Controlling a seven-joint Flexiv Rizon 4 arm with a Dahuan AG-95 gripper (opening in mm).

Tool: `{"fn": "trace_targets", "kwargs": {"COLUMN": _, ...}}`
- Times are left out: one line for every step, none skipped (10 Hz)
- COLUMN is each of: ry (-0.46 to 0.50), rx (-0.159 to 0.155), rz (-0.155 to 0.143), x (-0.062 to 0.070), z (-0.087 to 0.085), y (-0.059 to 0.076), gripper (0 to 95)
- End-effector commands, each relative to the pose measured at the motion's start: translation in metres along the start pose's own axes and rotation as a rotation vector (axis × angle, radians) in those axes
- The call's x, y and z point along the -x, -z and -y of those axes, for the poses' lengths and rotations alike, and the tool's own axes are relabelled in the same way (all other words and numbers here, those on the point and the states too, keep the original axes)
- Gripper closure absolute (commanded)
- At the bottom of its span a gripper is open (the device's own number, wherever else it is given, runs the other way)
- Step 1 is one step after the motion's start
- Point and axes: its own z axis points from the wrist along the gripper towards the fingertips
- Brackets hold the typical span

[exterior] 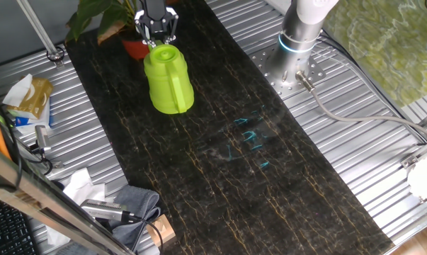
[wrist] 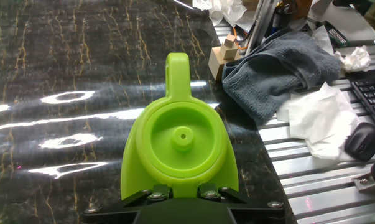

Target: Water the plant

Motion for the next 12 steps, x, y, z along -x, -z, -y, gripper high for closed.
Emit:
{"fn": "trace_targets", "kwargs": {"ry": 0.002, "rx": 0.000, "rz": -0.003, "x": 0.0002, "z": 0.0004, "y": 0.0015, "gripper": 95.0}}
{"fn": "trace_targets", "kwargs": {"ry": 0.005, "rx": 0.002, "rz": -0.003, "x": 0.0000, "z": 0.0003, "y": 0.0020, "gripper": 95.0}}
{"fn": "trace_targets", "kwargs": {"ry": 0.007, "rx": 0.003, "rz": -0.004, "x": -0.0003, "z": 0.0003, "y": 0.0027, "gripper": 95.0}}
{"fn": "trace_targets", "kwargs": {"ry": 0.009, "rx": 0.003, "rz": -0.005, "x": -0.0004, "z": 0.0002, "y": 0.0029, "gripper": 95.0}}
{"fn": "trace_targets", "kwargs": {"ry": 0.025, "rx": 0.001, "rz": -0.029, "x": -0.0004, "z": 0.0003, "y": 0.0028, "gripper": 95.0}}
{"fn": "trace_targets", "kwargs": {"ry": 0.052, "rx": -0.002, "rz": -0.071, "x": -0.0002, "z": 0.0003, "y": 0.0024, "gripper": 95.0}}
{"fn": "trace_targets", "kwargs": {"ry": 0.057, "rx": -0.004, "rz": -0.104, "x": -0.0001, "z": 0.0005, "y": 0.0017, "gripper": 95.0}}
{"fn": "trace_targets", "kwargs": {"ry": 0.053, "rx": -0.004, "rz": -0.110, "x": -0.0001, "z": 0.0005, "y": 0.0015, "gripper": 95.0}}
{"fn": "trace_targets", "kwargs": {"ry": 0.044, "rx": -0.004, "rz": -0.119, "x": -0.0001, "z": 0.0006, "y": 0.0012, "gripper": 95.0}}
{"fn": "trace_targets", "kwargs": {"ry": 0.041, "rx": -0.004, "rz": -0.125, "x": -0.0001, "z": 0.0006, "y": 0.0012, "gripper": 95.0}}
{"fn": "trace_targets", "kwargs": {"ry": 0.041, "rx": -0.004, "rz": -0.128, "x": -0.0001, "z": 0.0006, "y": 0.0012, "gripper": 95.0}}
{"fn": "trace_targets", "kwargs": {"ry": 0.041, "rx": -0.004, "rz": -0.130, "x": -0.0001, "z": 0.0006, "y": 0.0012, "gripper": 95.0}}
